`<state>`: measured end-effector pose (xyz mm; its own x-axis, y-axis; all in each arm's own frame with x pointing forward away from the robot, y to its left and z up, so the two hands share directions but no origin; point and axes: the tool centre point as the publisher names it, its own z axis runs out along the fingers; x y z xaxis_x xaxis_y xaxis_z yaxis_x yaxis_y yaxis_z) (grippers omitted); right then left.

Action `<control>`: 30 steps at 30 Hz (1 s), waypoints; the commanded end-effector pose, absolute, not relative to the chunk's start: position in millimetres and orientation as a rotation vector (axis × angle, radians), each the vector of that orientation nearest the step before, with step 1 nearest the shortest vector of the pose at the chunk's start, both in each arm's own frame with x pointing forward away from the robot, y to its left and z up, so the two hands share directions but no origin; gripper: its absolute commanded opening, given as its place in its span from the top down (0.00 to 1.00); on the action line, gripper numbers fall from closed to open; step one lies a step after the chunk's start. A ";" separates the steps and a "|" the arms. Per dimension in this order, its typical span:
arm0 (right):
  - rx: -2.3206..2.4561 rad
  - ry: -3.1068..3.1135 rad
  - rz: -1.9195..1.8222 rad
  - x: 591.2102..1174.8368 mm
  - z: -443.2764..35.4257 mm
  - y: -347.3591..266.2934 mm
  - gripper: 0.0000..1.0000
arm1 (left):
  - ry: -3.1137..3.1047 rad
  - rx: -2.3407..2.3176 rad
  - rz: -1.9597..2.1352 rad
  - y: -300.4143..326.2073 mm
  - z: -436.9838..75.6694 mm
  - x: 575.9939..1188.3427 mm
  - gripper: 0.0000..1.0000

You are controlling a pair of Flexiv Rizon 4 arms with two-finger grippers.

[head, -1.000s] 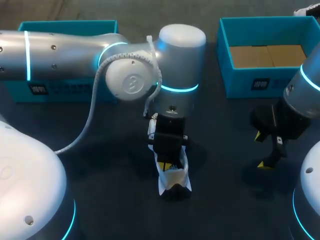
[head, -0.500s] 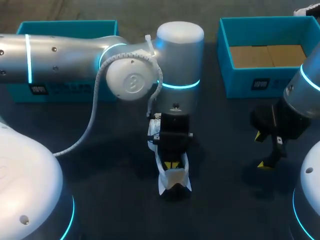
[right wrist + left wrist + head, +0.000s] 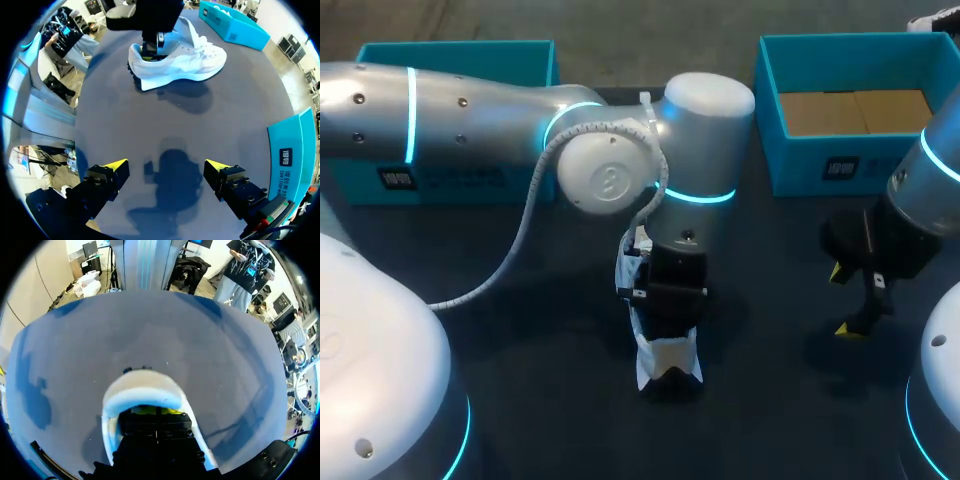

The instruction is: Take the shoe out of the shoebox, open the shoe tongue, remove and reinsert the insole, then place the shoe into the shoebox

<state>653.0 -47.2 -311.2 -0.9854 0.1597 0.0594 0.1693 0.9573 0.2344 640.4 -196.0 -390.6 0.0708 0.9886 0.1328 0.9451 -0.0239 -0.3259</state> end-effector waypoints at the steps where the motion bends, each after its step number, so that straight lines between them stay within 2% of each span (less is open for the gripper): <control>1: -0.257 -3.071 -0.373 651.6 -311.6 -47.5 0.00 | -1.965 -2.024 0.165 -199.0 -404.6 640.5 1.00; 14: -0.257 -3.071 -0.373 651.6 -311.6 -47.5 0.00 | -2.163 -2.095 0.215 -196.4 -363.3 649.8 1.00; 30: -0.257 -3.071 -0.373 651.6 -311.6 -47.5 0.00 | -2.207 -2.042 0.273 -218.1 -411.3 650.1 1.00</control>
<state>653.0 -47.2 -311.2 -0.9854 0.1596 0.0593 0.1692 0.9573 0.2344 648.6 -209.2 -403.9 -0.0859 0.9947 -0.0565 0.9742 0.0719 -0.2141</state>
